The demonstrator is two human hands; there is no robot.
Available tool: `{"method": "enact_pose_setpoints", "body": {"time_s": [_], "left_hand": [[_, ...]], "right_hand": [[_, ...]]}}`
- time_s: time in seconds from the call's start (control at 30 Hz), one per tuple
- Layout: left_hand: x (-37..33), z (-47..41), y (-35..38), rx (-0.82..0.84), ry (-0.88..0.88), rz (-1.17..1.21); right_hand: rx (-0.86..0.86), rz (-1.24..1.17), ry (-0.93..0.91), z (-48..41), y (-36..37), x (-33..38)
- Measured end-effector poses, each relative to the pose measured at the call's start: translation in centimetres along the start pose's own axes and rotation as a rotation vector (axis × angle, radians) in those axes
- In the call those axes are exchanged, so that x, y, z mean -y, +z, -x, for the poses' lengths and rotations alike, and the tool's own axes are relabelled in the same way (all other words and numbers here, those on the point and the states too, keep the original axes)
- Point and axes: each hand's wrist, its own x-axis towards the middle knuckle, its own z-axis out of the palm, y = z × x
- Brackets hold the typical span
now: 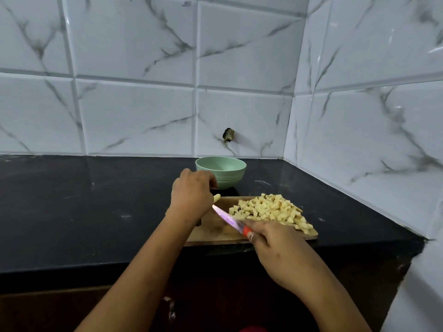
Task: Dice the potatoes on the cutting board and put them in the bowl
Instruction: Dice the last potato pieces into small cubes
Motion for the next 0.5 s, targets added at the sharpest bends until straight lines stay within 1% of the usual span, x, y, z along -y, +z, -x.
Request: {"method": "enact_pose_setpoints", "body": {"time_s": [0.07,0.13,0.27,0.33,0.4,0.5], "left_hand": [[0.1,-0.6,-0.3,0.078,0.002,-0.065],[0.4,-1.1,-0.4,0.164,-0.014,-0.082],[1.6,-1.5,0.3,0.336,-0.060,0.011],[2.2,-1.5,0.6,0.371,-0.068,0.153],[2.4,-1.6,0.5,0.345,-0.103,0.352],[2.7,-1.7,0.1,0.348,-0.179,0.660]], "right_hand": [[0.001,0.085,0.021,-0.2,0.3,0.1],[-0.014,0.136,0.053,-0.8,0.5,-0.1],[-0.044,0.078,0.073,-1.7,0.7,-0.6],[-0.054,0.018,0.069,-1.8,0.7,-0.7],[-0.051,-0.053,0.056,-1.9,0.8,-0.8],[-0.051,-0.113,0.047,-2.0,0.8,-1.0]]}}
